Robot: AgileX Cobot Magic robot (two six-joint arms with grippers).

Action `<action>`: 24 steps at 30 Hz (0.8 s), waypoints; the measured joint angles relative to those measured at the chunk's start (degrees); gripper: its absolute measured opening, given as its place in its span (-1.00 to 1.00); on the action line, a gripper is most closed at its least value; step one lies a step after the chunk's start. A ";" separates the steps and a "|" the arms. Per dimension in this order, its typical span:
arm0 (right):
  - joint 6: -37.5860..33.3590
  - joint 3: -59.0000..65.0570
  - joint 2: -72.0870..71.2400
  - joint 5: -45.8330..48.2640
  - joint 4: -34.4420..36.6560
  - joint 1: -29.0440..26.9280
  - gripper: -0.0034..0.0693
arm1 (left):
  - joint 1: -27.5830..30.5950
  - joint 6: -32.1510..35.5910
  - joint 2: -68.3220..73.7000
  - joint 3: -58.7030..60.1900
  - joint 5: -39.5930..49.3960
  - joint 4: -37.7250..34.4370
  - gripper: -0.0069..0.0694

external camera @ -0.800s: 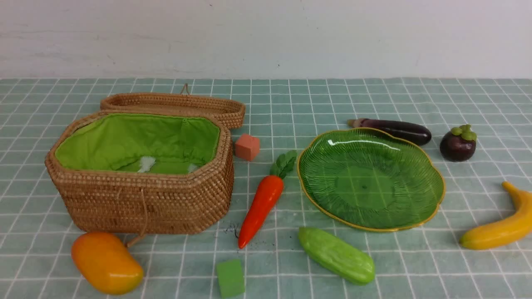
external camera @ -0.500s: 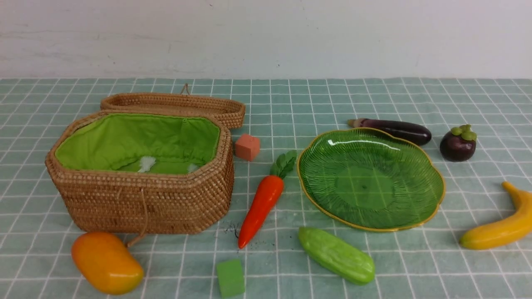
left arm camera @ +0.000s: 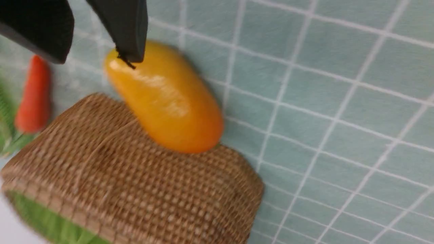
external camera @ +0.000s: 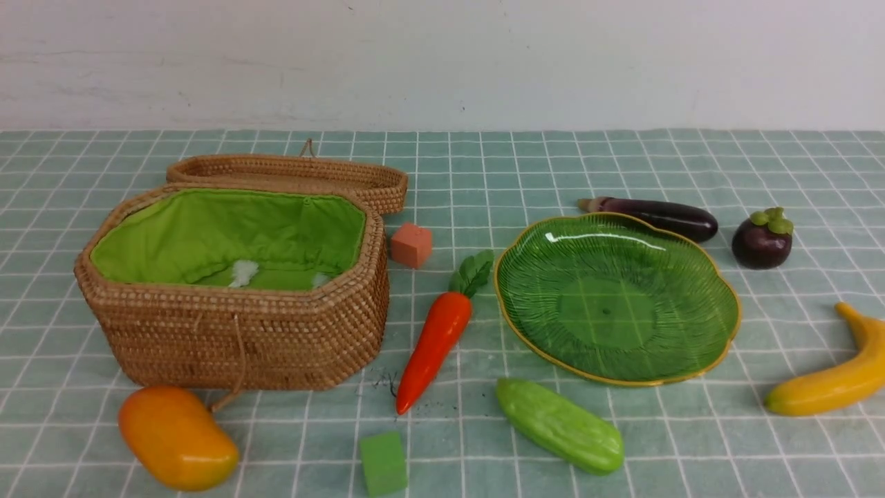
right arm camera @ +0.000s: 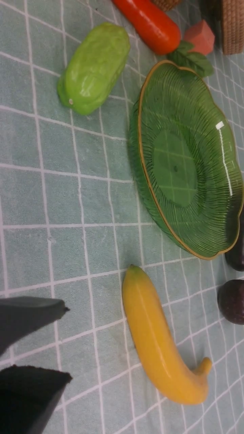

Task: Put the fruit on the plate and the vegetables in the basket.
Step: Grab the mango with your left arm and place it on the right plate

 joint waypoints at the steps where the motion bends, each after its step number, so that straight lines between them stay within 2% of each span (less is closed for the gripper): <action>1: 0.00 0.00 0.00 0.00 0.00 0.00 -0.25 | 0.00 -1.26 0.00 0.00 -1.83 -3.06 -0.19; 5: 0.00 0.00 0.00 0.00 0.00 0.00 -0.25 | 0.00 -3.83 0.00 0.00 -8.11 -11.85 -0.19; 8: 0.00 0.00 0.00 0.00 0.00 0.00 -0.25 | 0.00 -4.32 0.00 0.00 -12.43 -14.57 -0.23; 11: 0.00 0.00 0.00 0.00 0.00 0.00 -0.25 | 0.00 -4.37 0.00 -0.69 -10.82 -15.47 -0.33; 12: 0.00 0.00 0.00 0.00 0.00 0.00 -0.25 | 0.00 -4.10 0.51 -2.44 -7.85 -15.58 -0.47; 13: 0.00 0.00 0.00 0.00 0.00 0.00 -0.25 | 0.00 -3.90 0.85 -3.05 -7.03 -15.58 -0.51; 14: 0.00 0.00 0.00 0.00 0.00 0.00 -0.25 | 0.00 -2.32 3.47 -6.38 -3.25 -15.08 -0.68; 16: 0.00 0.00 0.00 -0.12 -0.19 0.00 -0.25 | 0.00 -0.52 6.34 -9.33 -0.33 -14.53 -0.83; 20: 0.00 0.07 0.00 -0.42 -1.43 0.00 -0.25 | 0.00 4.60 15.40 -16.90 6.81 -13.08 -0.85; 22: 0.05 0.30 0.00 -1.86 -4.14 0.00 -0.25 | 0.00 7.31 23.11 -21.92 13.86 -11.27 -0.85; 23: 0.19 0.34 0.00 -2.31 -4.21 0.00 -0.25 | 0.00 7.40 23.67 -22.64 14.46 -10.91 -0.85; 24: 1.67 0.62 0.00 -4.18 -3.79 0.00 -0.25 | 0.00 7.93 28.09 -25.30 19.63 -9.71 -0.85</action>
